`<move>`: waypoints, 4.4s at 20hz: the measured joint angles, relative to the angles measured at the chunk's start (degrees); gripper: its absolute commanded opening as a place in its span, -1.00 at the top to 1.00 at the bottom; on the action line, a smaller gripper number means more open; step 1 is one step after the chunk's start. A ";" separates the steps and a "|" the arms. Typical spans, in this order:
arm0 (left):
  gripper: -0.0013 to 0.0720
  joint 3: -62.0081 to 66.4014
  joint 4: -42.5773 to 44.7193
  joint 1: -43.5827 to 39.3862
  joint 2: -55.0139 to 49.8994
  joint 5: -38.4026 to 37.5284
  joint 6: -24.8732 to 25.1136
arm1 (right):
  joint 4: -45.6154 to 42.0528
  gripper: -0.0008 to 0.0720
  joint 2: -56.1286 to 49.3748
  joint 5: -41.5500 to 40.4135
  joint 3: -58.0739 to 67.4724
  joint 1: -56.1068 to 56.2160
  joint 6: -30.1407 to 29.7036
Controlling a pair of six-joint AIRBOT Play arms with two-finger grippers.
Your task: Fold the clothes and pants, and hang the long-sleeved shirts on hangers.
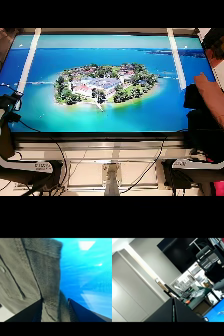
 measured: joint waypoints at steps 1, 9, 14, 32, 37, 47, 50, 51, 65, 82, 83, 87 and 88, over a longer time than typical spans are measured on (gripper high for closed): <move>-0.03 0.02 0.15 0.76 -0.07 0.31 -0.42 | 0.00 0.94 0.00 0.00 0.02 0.00 0.02; 0.86 0.04 0.39 2.49 0.00 0.44 -3.19 | -0.02 0.94 0.00 0.00 0.00 0.00 0.02; 0.86 0.11 -3.80 -5.49 1.07 0.07 -12.11 | -0.02 0.94 0.00 0.00 0.02 0.00 0.00; 0.86 16.46 -39.78 -65.00 0.76 14.23 -23.45 | 0.00 0.94 0.00 -2.12 0.00 0.00 0.02; 0.86 16.90 -40.46 -70.29 0.31 15.41 -23.91 | 0.09 0.94 0.00 -8.57 0.00 0.02 0.07; 0.18 16.96 -40.76 -71.82 0.24 15.76 -24.04 | 0.57 0.94 0.07 -19.41 0.00 0.07 0.35; -0.41 17.00 -40.68 -71.82 0.24 15.85 -24.04 | 0.59 0.94 0.07 -20.11 0.00 0.07 0.35; -0.41 17.00 -40.65 -71.82 0.26 15.85 -24.00 | 0.46 0.94 0.07 -20.20 0.00 0.07 0.37; -0.40 17.18 -34.40 -79.28 1.29 17.07 13.81 | -29.55 -0.29 -0.92 -9.18 -5.53 2.10 5.62; 0.23 17.20 -28.33 -75.47 -10.82 26.95 23.96 | -38.47 -0.29 -1.53 -7.93 -6.56 2.58 6.43; 0.60 17.20 -28.30 -75.08 -10.99 27.02 23.98 | -38.47 -0.29 -1.53 -7.78 -6.54 2.58 6.43; 0.86 17.20 -27.78 -74.16 -10.95 28.50 24.15 | -38.51 -0.09 -1.53 -6.99 -6.54 2.58 6.47; 0.86 17.20 -27.26 -74.05 -10.47 28.96 24.15 | -38.51 0.25 -1.53 -6.91 -6.54 2.58 6.47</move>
